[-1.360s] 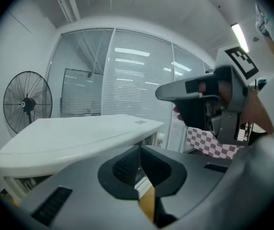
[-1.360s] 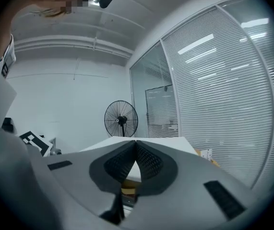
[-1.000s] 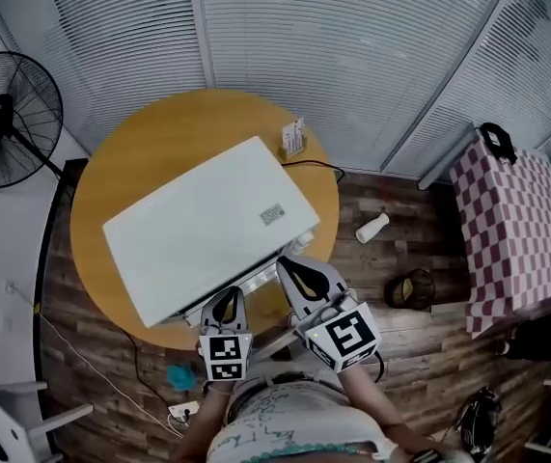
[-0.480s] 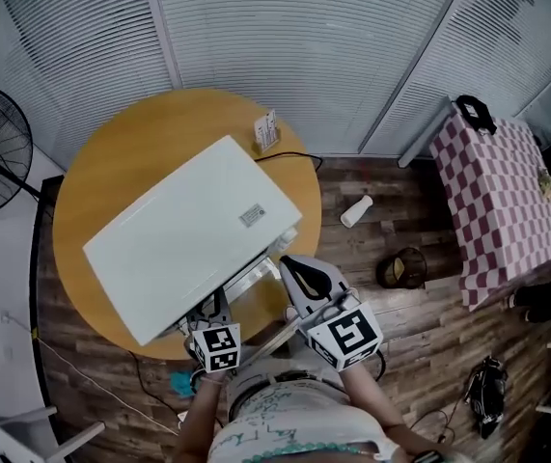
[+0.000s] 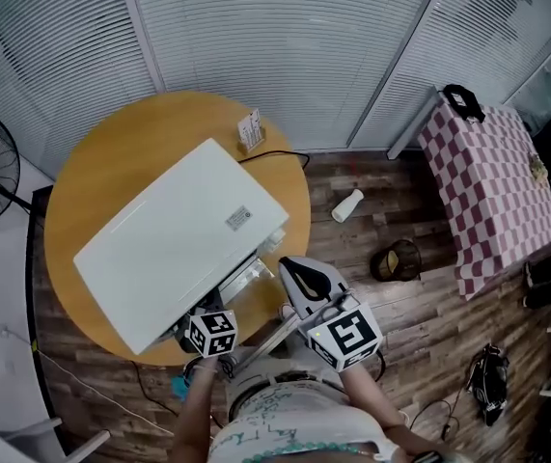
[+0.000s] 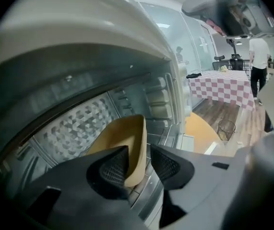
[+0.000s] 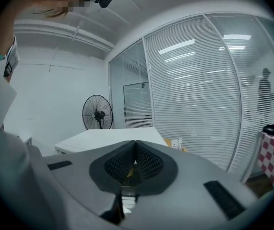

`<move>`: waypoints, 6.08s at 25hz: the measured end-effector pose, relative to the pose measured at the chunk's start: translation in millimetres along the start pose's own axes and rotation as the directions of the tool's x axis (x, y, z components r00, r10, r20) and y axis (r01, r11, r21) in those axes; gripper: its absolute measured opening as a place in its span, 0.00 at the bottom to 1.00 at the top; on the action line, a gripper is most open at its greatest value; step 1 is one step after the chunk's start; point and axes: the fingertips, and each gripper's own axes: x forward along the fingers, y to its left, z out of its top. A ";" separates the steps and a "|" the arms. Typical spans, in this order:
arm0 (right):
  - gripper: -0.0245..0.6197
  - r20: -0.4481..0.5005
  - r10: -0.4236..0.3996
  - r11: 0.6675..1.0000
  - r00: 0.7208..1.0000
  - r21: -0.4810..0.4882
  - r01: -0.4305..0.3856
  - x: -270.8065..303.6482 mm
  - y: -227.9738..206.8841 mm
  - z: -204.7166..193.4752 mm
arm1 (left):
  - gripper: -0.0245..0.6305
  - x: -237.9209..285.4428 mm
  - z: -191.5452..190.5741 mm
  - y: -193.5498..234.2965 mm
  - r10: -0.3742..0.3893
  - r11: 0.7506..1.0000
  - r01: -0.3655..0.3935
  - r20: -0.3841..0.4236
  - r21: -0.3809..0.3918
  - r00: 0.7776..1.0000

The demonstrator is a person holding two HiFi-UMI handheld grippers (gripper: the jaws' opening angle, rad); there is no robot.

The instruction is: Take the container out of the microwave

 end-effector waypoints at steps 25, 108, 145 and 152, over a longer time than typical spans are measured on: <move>0.03 0.006 0.036 0.999 0.999 0.004 -0.036 -4.9 -8.5 -2.9 | 0.08 -9.1 -4.2 -4.7 0.036 0.996 -0.029 -0.087 0.087 0.996; 0.03 -0.064 0.404 0.911 0.913 -0.068 -0.407 -125.9 131.5 -63.9 | 0.08 -226.6 -25.0 -154.2 -0.053 0.991 0.053 0.006 -0.122 0.999; 0.03 -0.152 0.471 0.873 0.869 -0.060 -0.484 -129.4 138.3 -87.4 | 0.08 -220.5 -27.1 -175.2 -0.073 0.987 0.070 -0.021 -0.142 0.997; 0.03 -0.157 0.475 0.870 0.866 -0.061 -0.489 -131.2 140.6 -88.7 | 0.08 -221.4 -30.2 -176.3 -0.079 0.987 0.075 -0.025 -0.139 0.997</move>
